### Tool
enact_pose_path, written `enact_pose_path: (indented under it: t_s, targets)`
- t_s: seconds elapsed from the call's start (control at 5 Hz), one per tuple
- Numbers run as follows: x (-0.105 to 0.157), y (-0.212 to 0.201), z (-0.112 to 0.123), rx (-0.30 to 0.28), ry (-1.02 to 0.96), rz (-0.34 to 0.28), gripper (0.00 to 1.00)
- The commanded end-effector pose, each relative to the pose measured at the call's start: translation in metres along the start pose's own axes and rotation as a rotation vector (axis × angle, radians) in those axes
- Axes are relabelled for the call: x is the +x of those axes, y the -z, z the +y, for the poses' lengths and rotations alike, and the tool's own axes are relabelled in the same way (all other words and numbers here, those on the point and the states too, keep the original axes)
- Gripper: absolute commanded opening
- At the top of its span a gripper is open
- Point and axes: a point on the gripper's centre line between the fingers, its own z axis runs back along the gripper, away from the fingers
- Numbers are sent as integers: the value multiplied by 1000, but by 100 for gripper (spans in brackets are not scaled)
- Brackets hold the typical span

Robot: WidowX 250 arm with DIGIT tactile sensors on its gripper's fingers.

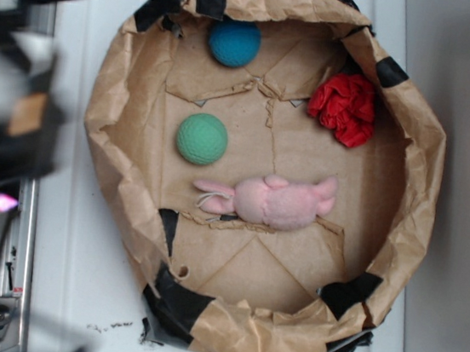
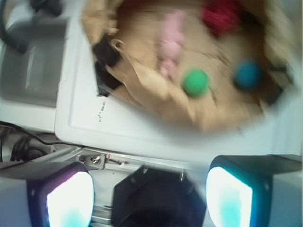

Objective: Grab the blue ball.

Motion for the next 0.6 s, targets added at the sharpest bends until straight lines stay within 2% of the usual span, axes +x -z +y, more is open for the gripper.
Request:
enact_pose_path:
  t_s: [0.0,0.2,0.4]
  targets:
    - [64,12,47,177,147,-175,100]
    - [92,38,57,267,366,-226,100]
    - [113,86,59,325,633,-146,100]
